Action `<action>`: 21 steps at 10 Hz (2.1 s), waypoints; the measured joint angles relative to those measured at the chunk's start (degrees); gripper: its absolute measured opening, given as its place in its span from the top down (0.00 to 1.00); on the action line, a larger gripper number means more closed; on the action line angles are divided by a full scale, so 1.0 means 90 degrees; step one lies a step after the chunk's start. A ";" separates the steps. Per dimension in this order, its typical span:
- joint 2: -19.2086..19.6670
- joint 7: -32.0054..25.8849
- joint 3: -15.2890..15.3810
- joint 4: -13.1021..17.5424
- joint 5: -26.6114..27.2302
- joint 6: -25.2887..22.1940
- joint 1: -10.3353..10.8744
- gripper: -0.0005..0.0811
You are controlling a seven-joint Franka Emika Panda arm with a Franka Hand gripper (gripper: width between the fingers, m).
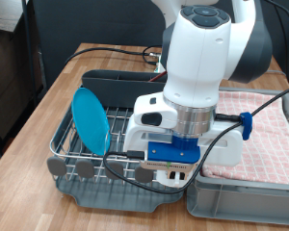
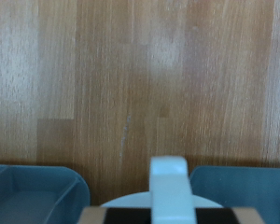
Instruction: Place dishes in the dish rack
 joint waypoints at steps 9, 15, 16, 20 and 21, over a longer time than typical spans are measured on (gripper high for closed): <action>0.0084 0.0009 -0.0066 0.0000 -0.0006 0.0288 0.0000 0.90; 0.0086 -0.0080 0.0061 0.0096 0.0248 -0.0128 -0.0051 0.23; 0.0084 -0.0103 0.0087 0.0173 0.0303 -0.0336 -0.0060 0.23; -0.0165 -0.0085 0.0112 0.0259 0.0312 -0.0701 -0.0058 0.02; -0.0290 -0.0069 0.0108 0.0260 0.0310 -0.0810 -0.0057 0.01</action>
